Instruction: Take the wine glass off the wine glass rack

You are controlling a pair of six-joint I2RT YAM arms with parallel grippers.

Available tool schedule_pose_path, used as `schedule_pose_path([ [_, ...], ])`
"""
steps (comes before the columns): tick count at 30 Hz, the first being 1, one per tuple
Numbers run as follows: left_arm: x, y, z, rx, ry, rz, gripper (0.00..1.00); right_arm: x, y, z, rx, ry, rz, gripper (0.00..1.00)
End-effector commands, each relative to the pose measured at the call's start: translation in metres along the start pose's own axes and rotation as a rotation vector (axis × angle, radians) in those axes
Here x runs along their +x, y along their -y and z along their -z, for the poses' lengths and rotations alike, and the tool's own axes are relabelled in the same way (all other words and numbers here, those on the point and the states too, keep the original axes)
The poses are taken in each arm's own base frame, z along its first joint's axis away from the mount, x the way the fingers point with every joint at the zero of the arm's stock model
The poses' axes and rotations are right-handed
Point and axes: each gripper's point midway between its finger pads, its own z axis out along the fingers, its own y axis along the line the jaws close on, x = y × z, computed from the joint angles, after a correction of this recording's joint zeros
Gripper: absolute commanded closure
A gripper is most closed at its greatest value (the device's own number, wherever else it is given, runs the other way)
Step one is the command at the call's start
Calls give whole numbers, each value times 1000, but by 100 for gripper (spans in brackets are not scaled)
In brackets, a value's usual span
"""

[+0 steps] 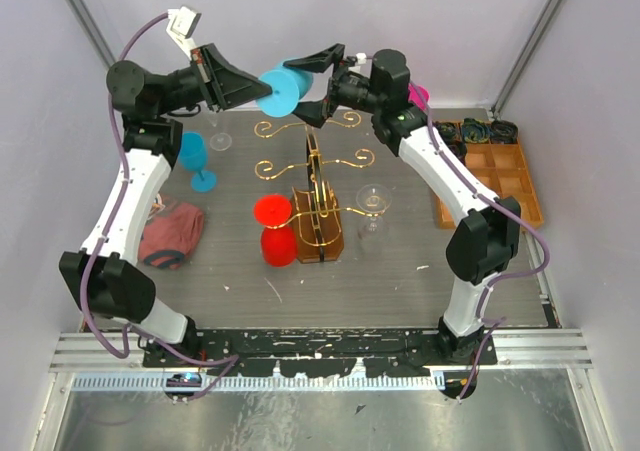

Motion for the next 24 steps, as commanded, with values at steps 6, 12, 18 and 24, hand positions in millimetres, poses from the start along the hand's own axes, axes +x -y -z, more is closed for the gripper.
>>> schedule_pose_path([
  [6,5,6,-1,46,-22,7,100,1,-36,0,-101,59,73,12],
  [12,7,4,-1,63,-18,26,100,-9,-33,-4,-99,97,65,16],
  [18,6,6,-1,76,-15,35,100,-14,-34,-13,-103,76,74,14],
  [24,6,8,-1,82,-25,31,100,-17,-29,-16,-92,76,67,4],
])
